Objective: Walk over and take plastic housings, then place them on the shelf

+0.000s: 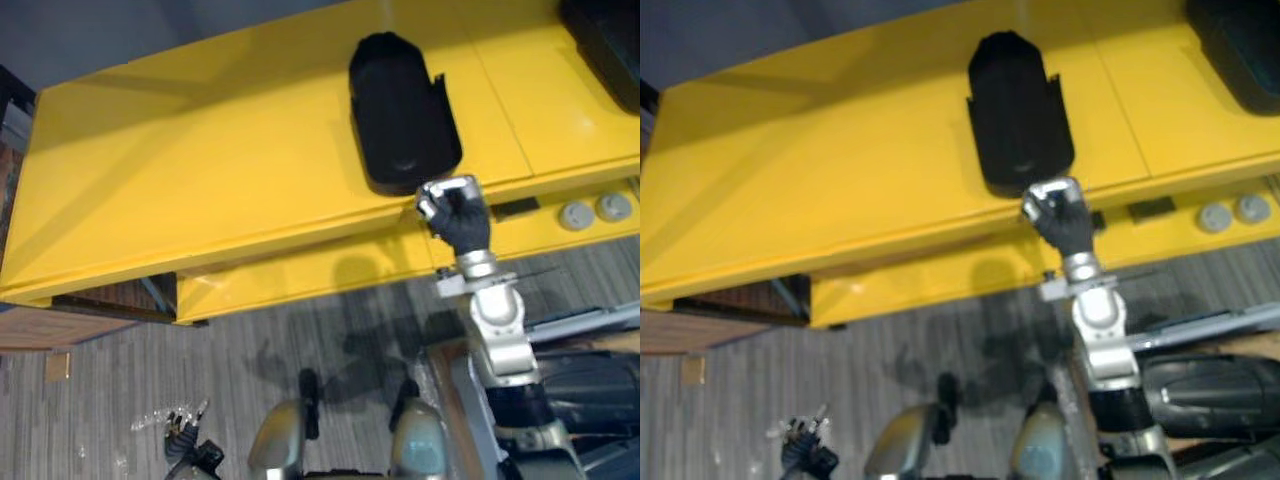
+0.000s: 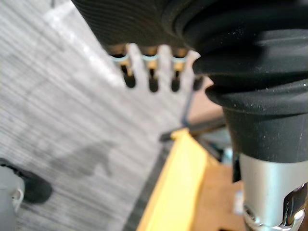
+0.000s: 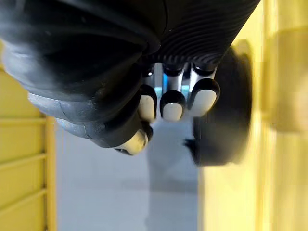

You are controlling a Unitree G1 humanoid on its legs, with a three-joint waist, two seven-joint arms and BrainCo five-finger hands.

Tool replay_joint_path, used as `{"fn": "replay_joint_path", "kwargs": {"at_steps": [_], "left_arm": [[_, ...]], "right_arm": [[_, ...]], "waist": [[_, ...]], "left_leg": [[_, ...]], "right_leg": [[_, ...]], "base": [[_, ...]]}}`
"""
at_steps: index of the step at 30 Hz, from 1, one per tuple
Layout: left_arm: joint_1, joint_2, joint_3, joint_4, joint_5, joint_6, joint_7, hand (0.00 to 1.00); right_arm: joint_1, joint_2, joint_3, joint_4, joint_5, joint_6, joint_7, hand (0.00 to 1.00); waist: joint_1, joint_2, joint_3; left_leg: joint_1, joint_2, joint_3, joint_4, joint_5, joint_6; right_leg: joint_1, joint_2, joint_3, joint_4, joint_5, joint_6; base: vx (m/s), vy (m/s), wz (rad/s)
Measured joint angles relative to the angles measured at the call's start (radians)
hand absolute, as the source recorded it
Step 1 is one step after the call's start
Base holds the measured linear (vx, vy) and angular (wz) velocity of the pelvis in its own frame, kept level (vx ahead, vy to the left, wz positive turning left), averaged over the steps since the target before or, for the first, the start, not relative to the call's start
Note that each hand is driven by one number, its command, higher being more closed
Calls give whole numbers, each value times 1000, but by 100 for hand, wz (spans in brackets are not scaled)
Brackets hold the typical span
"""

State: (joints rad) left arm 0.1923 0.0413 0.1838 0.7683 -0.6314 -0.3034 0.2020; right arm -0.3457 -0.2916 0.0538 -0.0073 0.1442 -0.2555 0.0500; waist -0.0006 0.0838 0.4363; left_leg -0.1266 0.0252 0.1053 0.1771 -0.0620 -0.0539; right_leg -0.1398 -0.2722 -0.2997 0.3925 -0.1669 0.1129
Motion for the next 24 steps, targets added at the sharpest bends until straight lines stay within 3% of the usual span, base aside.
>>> {"fn": "replay_joint_path", "kwargs": {"at_steps": [5,24], "left_arm": [[0,-1,-7,2,-1,5,-12,0],[1,0,-10,-2,-27,8,-13,0]], "right_arm": [[-57,-13,27,74,0,18,14,100],[-167,-27,29,199,-3,15,-10,100]], "waist": [[10,11,10],[11,32,21]], "left_leg": [[0,-7,-8,-2,4,1],[-15,-20,-30,-5,23,5]], "right_leg": [[0,-7,-3,6,-1,0],[-7,-27,-26,34,-9,7]], "base": [[-5,-2,3],[-14,-2,4]]}}
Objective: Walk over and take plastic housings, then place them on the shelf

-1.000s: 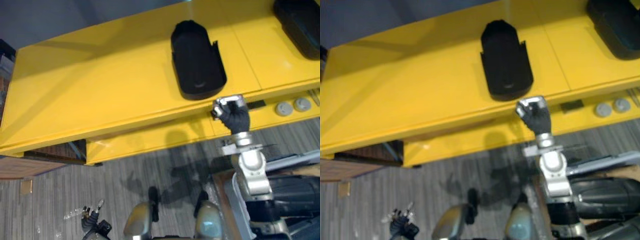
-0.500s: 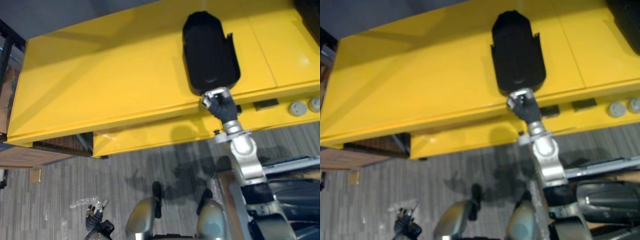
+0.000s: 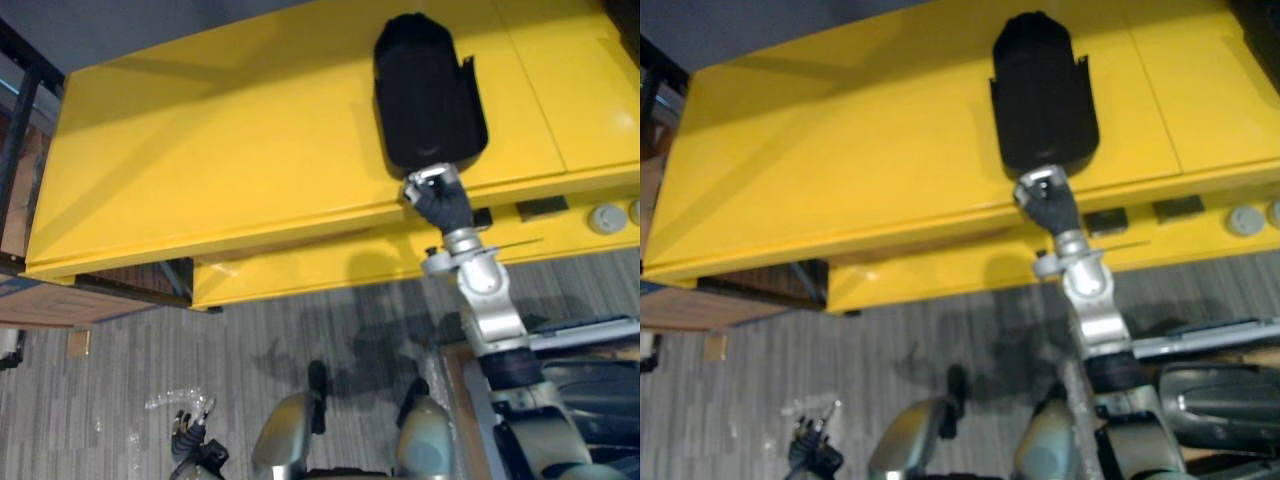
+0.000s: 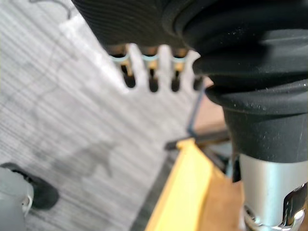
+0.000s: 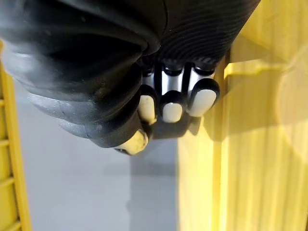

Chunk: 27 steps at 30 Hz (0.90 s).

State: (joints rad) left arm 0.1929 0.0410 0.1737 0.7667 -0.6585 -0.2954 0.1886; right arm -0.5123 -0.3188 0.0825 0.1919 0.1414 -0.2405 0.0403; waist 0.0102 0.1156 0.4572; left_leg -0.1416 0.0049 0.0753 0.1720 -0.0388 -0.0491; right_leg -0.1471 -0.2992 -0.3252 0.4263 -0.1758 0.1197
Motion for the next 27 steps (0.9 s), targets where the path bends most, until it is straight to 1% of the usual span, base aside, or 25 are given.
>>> {"fn": "replay_joint_path", "kwargs": {"at_steps": [4,7,9,11,14,16,19,20,22,27], "left_arm": [[0,0,0,-1,0,2,0,0],[0,0,0,-1,0,5,0,0],[0,0,0,-1,0,5,0,0],[0,0,0,-1,0,5,0,0],[0,0,-1,-1,0,5,0,0],[0,0,-6,-1,0,5,0,0],[0,0,-32,-2,-1,5,-1,0],[0,-1,-35,-2,-1,5,-1,0],[1,-1,-36,-2,-1,5,-2,0],[1,0,-36,-1,0,5,-2,0]], "right_arm": [[-25,-5,-4,16,-18,1,-9,100],[-38,-7,-5,24,-19,1,-21,100],[-69,-12,-23,53,-19,1,-40,100],[-121,-37,-43,100,-19,1,-65,100],[-144,-47,-52,110,-19,-3,-85,100],[-153,-47,-61,109,-19,-15,-87,100],[-162,-46,-64,86,-19,-15,-88,100],[-162,-44,-63,77,-19,-11,-87,100],[-156,-35,-61,32,-20,23,-85,100],[-107,-29,-50,-3,-38,57,-81,100]], "waist": [[0,10,5],[1,19,9],[3,22,11],[9,28,13],[14,31,15],[16,31,15],[17,31,15],[17,31,15],[17,31,15],[17,31,15]], "left_leg": [[1,-1,-8,-26,21,-2],[0,0,-9,-25,24,-4],[0,-1,-9,-25,26,-3],[0,-1,-10,-25,26,-3],[0,-2,-10,-25,27,-4],[0,-2,-10,-25,27,-4],[0,-3,-9,-25,27,-4],[0,-3,-8,-25,27,-4],[2,-2,-7,-25,27,-4],[2,-1,-5,-24,27,-4]], "right_leg": [[-9,-2,-4,1,-1,-2],[-10,-6,-5,4,-1,-2],[-11,-7,-5,5,-1,-2],[-11,-7,-6,5,-1,-2],[-11,-9,-8,13,-1,-2],[-11,-10,-9,13,-1,-3],[-11,-10,-8,10,-1,-3],[-11,-10,-7,10,-1,-3],[-11,-9,-5,9,-1,-3],[-11,-7,-3,11,-2,-4]], "base": [[-46,-9,5],[-10,-1,2],[0,0,0],[0,0,0],[48,-3,2],[63,-7,1],[44,1,0],[0,0,0],[0,0,0],[-7,1,0]]}}
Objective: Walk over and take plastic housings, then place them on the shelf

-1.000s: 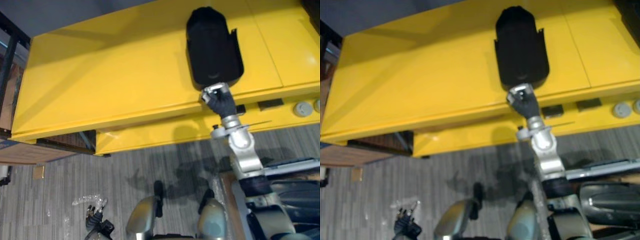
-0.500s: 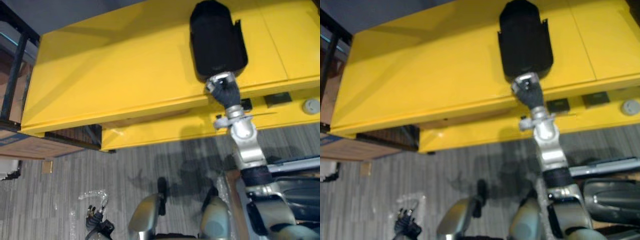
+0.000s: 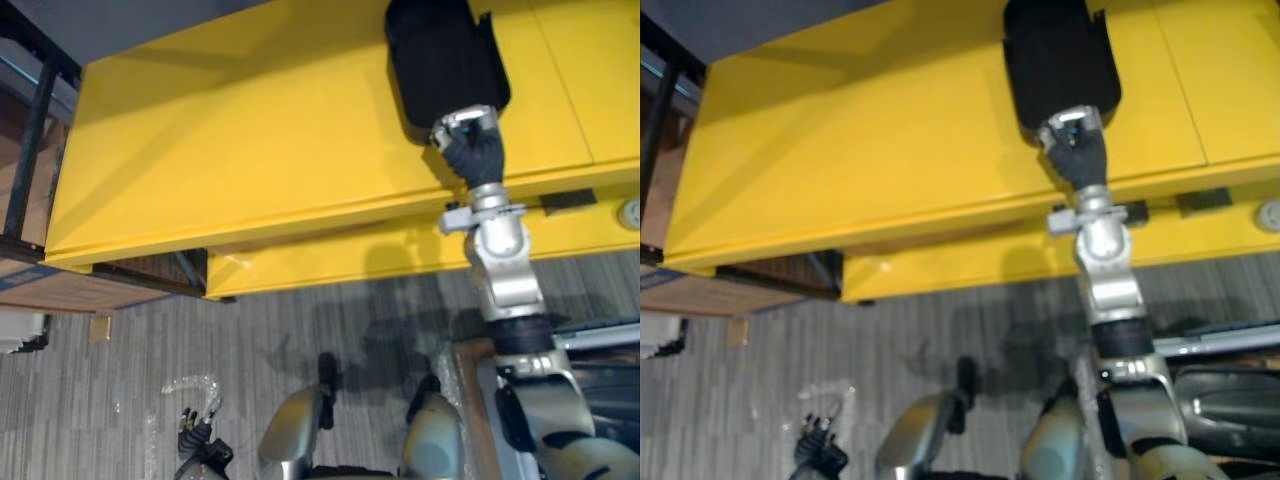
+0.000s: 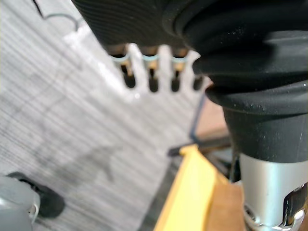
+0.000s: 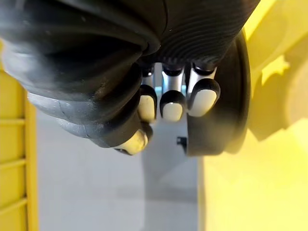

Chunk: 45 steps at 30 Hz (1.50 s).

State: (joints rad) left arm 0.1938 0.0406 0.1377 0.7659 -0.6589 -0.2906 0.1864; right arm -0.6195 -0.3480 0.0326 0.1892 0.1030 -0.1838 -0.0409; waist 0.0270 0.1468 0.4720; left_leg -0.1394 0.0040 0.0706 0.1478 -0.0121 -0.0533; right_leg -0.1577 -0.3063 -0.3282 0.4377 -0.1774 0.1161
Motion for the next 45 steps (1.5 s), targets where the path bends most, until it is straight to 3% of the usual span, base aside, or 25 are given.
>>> {"fn": "replay_joint_path", "kwargs": {"at_steps": [14,20,23,24,27,29,32,34,42,45], "left_arm": [[0,0,-3,0,0,0,1,0],[0,0,-3,1,0,-1,0,0],[5,-2,-4,2,0,-2,0,0],[9,-2,-3,4,0,-3,0,0],[31,-2,-1,13,-1,-9,-1,0],[45,-5,7,47,-2,-12,-6,0],[52,-9,16,47,-1,-13,-5,0],[52,-10,19,48,-1,-13,-4,0],[38,-9,20,81,54,25,8,0],[38,-9,4,94,72,46,8,0]], "right_arm": [[4,0,19,27,0,5,11,100],[8,9,15,13,-3,-9,-75,100],[87,50,-23,-138,-20,-19,-92,100],[126,63,-29,-202,-20,-33,-92,0],[265,95,-28,-353,-19,-50,-90,0],[399,118,-31,-414,8,-50,-79,0],[536,143,-58,-431,53,-50,-49,0],[590,162,-72,-431,88,-50,-42,0],[776,242,-99,-313,258,-35,11,0],[790,262,-100,-259,286,-35,26,0]], "waist": [[7,0,0],[11,-1,0],[11,-6,-4],[8,-13,-12],[-7,-53,-67],[-19,-99,-118],[-29,-147,-193],[-36,-165,-222],[-58,-166,-310],[-67,-167,-310]], "left_leg": [[-1,3,1,-1,0,0],[8,5,5,-6,0,0],[58,12,21,-41,1,-2],[68,15,24,-52,1,-2],[82,24,35,-89,5,-7],[137,31,51,-130,4,-7],[170,41,66,-165,1,-12],[194,45,81,-182,-1,-15],[265,50,128,-228,-4,-19],[278,52,141,-234,-4,-19]], "right_leg": [[0,5,1,-2,0,0],[7,9,4,-8,3,0],[48,20,8,-45,12,3],[57,27,9,-62,17,5],[72,46,11,-113,33,7],[129,66,12,-183,49,13],[173,90,12,-260,72,16],[197,103,22,-299,85,17],[249,118,49,-349,103,20],[257,122,62,-360,116,21]], "base": [[0,0,0],[0,0,-2],[33,7,-15],[70,3,-15],[120,5,-11],[180,9,-20],[166,5,-13],[95,6,-20],[35,8,-15],[-50,1,-17]]}}
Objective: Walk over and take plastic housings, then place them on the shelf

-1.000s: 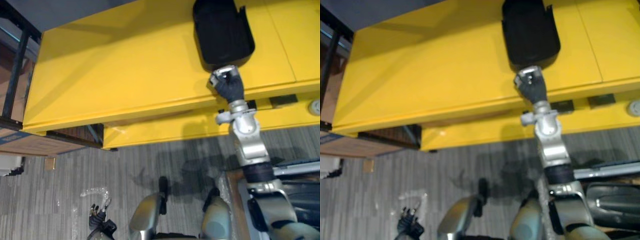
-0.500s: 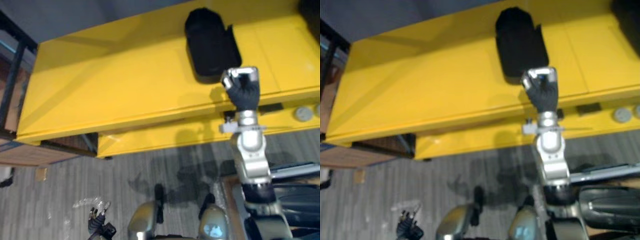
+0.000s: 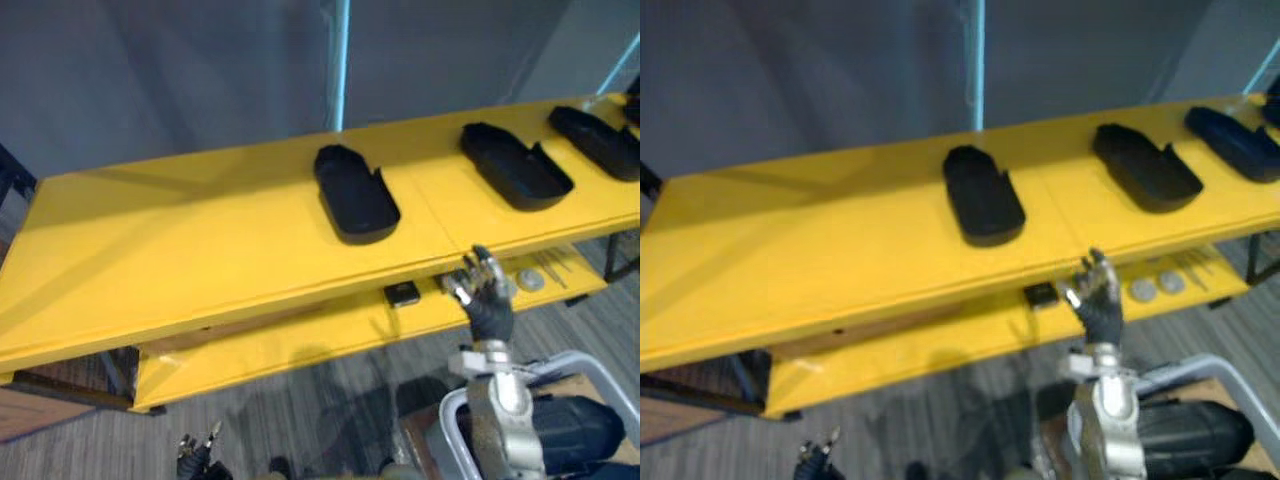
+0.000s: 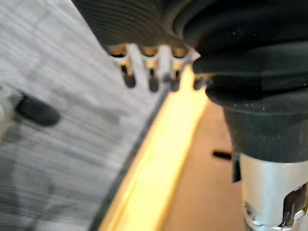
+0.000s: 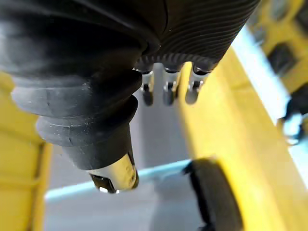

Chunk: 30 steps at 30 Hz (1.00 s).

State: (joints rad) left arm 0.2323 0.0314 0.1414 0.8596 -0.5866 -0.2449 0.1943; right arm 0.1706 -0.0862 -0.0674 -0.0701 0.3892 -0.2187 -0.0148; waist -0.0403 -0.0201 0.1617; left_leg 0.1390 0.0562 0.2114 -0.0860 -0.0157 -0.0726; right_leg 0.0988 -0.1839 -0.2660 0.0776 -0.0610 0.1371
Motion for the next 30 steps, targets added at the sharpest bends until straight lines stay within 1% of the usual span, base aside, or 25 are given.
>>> {"fn": "replay_joint_path", "kwargs": {"at_steps": [3,4,9,10,11,12,14,15,16,17,18,19,20,21,22,24,26,27,28,29,30], "left_arm": [[1,2,-3,27,10,12,0,0],[3,3,-7,27,20,22,-1,0],[-8,7,-15,34,73,50,-7,0],[-20,18,-36,58,93,58,-9,0],[-36,29,-48,76,102,77,-15,0],[-38,32,-49,84,112,80,-16,0],[-46,44,-48,109,147,101,-22,0],[-46,47,-48,109,166,106,-23,0],[-47,56,-55,117,210,119,-25,0],[-52,62,-63,123,229,123,-26,0],[-60,72,-77,137,262,129,-30,0],[-64,80,-84,147,296,144,-43,0],[-63,81,-85,150,309,146,-47,0],[-62,82,-84,158,321,146,-50,0],[-65,80,-86,172,320,147,-51,0],[-65,80,-85,179,299,152,-51,0],[-63,83,-72,178,263,151,-51,0],[-57,80,-29,176,217,149,-60,0],[-52,79,-18,175,205,149,-62,0],[-33,71,8,174,189,147,-71,0],[-21,67,16,174,177,142,-78,0]], "right_arm": [[33,15,1,9,0,0,15,0],[43,15,0,10,-9,0,16,0],[50,14,1,43,-34,0,7,0],[51,14,1,58,-48,1,-12,0],[51,14,1,67,-55,4,-34,0],[52,14,-1,70,-61,8,-47,0],[63,14,-14,74,-69,39,-92,0],[69,15,-19,74,-69,43,-99,0],[81,15,-38,74,-68,48,-105,0],[87,15,-44,74,-67,49,-105,0],[97,15,-51,74,-66,48,-97,0],[103,14,-58,74,-58,45,-82,0],[107,12,-58,73,-56,41,-73,0],[112,7,-57,72,-44,33,-52,0],[116,3,-57,72,-41,26,-33,0],[123,-2,-57,71,-41,20,-2,0],[119,-12,-48,70,-41,18,24,0],[92,-41,-16,69,-41,17,60,0],[72,-59,3,69,-41,16,70,0],[30,-100,35,69,-41,13,92,0],[7,-118,48,71,-41,10,102,0]], "waist": [[-1,-2,-14],[-1,-5,-24],[-3,-16,-36],[-4,-16,-36],[-6,-17,-37],[-6,-17,-39],[-18,-21,-43],[-23,-21,-44],[-31,-21,-44],[-31,-20,-44],[-35,-19,-45],[-36,-13,-49],[-42,-12,-49],[-61,-11,-49],[-75,-10,-49],[-85,-10,-51],[-71,-18,-49],[-49,-19,-47],[-42,-12,-46],[-27,6,-39],[-19,19,-40]], "left_leg": [[3,1,14,-2,0,0],[2,2,19,-3,0,0],[1,2,45,-3,-1,-1],[0,2,51,-4,-3,-2],[0,3,64,-3,-5,-4],[0,4,73,-3,-6,-5],[3,10,115,-3,-10,-10],[5,11,133,-2,-10,-11],[24,16,187,0,-12,-15],[37,20,217,3,-14,-18],[55,25,261,3,-16,-20],[76,37,314,3,-21,-28],[89,40,339,3,-23,-31],[107,45,380,3,-32,-43],[123,47,405,3,-41,-52],[139,54,419,12,-57,-55],[102,70,402,119,-104,-53],[33,104,260,283,-159,-31],[6,111,189,343,-181,-15],[-43,120,55,440,-225,8],[-59,118,-7,474,-243,16]], "right_leg": [[2,7,16,-13,10,-1],[3,11,21,-25,19,-1],[3,15,32,-55,34,-4],[2,18,42,-63,39,-6],[-2,20,51,-70,44,-7],[-8,22,59,-72,46,-7],[-26,31,99,-74,60,-6],[-32,33,111,-75,65,-9],[-41,42,145,-78,74,-15],[-43,49,163,-79,79,-19],[-43,59,182,-84,90,-28],[-44,70,190,-93,109,-35],[-45,76,191,-95,115,-37],[-47,87,199,-96,119,-39],[-49,96,226,-97,120,-39],[-54,108,250,-103,126,-40],[-64,108,269,-110,124,-44],[-74,117,296,-108,122,-45],[-80,120,302,-106,124,-44],[-90,133,333,-107,128,-47],[-98,141,354,-108,133,-54]], "base": [[-81,-7,-14],[-53,-5,-11],[-41,0,-13],[1,12,-20],[6,16,-24],[24,18,-32],[37,12,-42],[66,9,-68],[57,5,-75],[46,4,-98],[-8,-14,-105],[-19,-21,-102],[-40,-45,-108],[-79,-49,-96],[-92,-49,-88],[-103,-53,-54],[-117,-75,-39],[-82,-105,-47],[-98,-107,-72],[-86,-32,-67],[-135,115,-105]]}}
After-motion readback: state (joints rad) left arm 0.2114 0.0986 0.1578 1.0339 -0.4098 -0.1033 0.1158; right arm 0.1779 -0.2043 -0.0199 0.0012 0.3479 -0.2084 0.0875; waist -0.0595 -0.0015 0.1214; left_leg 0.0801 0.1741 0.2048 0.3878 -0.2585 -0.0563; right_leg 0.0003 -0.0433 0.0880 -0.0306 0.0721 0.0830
